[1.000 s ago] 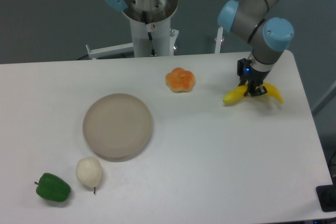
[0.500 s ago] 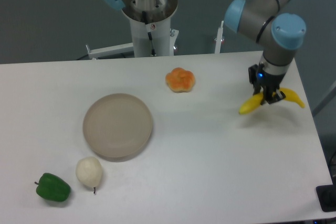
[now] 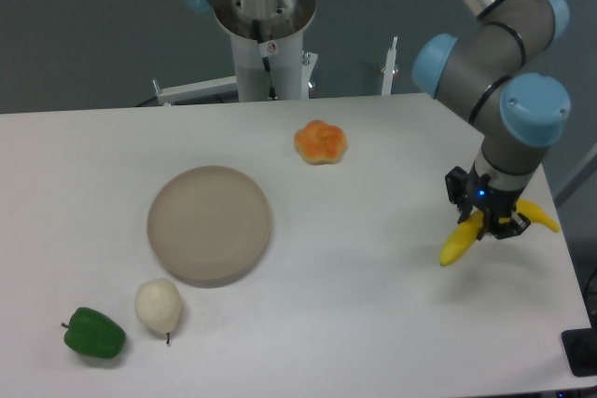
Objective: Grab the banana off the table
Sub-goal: 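Lift the grasped banana up off the table and pull it back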
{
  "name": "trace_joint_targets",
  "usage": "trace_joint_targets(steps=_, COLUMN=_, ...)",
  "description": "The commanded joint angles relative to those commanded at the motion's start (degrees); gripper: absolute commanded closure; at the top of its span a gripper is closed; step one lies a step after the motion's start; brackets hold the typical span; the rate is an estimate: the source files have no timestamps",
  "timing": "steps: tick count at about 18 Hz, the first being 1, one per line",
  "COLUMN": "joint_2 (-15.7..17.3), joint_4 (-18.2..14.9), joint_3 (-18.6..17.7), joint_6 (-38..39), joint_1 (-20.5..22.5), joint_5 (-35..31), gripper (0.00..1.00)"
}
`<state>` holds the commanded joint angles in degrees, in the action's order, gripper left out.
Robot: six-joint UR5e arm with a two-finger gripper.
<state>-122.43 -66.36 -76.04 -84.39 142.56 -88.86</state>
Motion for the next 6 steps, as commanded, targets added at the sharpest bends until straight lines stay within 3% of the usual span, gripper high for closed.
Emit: trace_joint_targets(steps=6, joint_2=-2.1, joint_4=0.1, joint_3=2.7, joint_6=0.7, joint_1=-1.2, joint_5=-0.5, gripper=0.89)
